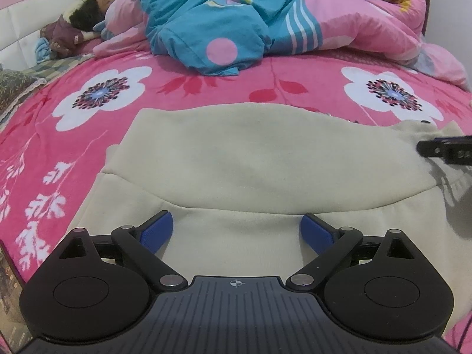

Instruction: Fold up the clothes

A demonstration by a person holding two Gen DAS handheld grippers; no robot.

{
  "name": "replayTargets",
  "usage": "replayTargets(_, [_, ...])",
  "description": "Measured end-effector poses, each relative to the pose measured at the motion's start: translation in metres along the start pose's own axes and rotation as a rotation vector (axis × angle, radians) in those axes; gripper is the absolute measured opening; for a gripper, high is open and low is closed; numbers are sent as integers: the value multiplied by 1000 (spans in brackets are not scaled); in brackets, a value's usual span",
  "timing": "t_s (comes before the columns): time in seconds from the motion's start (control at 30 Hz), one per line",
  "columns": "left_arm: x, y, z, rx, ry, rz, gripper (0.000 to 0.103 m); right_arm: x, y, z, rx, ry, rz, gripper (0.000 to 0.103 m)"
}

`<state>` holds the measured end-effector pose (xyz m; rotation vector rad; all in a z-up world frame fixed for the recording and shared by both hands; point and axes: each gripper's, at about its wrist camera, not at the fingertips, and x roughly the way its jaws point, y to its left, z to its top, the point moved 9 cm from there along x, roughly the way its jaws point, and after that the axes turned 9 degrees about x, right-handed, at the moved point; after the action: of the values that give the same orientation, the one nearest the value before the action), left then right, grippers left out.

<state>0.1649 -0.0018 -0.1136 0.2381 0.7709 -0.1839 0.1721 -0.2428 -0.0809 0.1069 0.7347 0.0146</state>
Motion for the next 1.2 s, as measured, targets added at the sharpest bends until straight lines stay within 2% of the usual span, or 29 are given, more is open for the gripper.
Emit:
replayTargets(0.13, [1,0,0,3,-1,5,96,-38,26,-2,-35,-60,76,38])
replayTargets(0.23, [1,-1,0,6,-3,6,97,-60,50,-17,-67,-98,162,38])
replayTargets(0.3, [0,0,0,7,-15,4,97,-52,67,-42,-139,-72,198,41])
replayTargets(0.37, [-4,1,-2,-3,-40,0,95,-34,75,-68,-208,-50,181,43])
replayTargets(0.43, [-18,4,-4,-3,-94,1,92,-31,75,-75,-222,-105,186,44])
replayTargets(0.53, [-59,4,-13,32,-235,10,92,-32,72,-70,-180,-85,205,44])
replayTargets(0.63, [-93,5,-36,16,-307,-18,92,-32,72,-72,-184,-101,212,44])
replayTargets(0.7, [-107,12,-55,-54,-308,-41,90,-32,72,-74,-175,-107,215,44])
replayTargets(0.83, [-113,29,-89,-263,-279,-98,67,-33,72,-75,-170,-112,215,44])
replayTargets(0.87, [-110,33,-97,-322,-264,-117,64,-33,72,-75,-169,-112,215,44])
replayTargets(0.97, [-96,43,-112,-455,-202,-145,61,-33,72,-75,-169,-111,213,44])
replayTargets(1.03, [-89,48,-114,-518,-198,-164,61,-33,72,-75,-167,-112,211,44])
replayTargets(1.2, [-73,52,-102,-553,-228,-192,66,-34,72,-77,-158,-113,208,44])
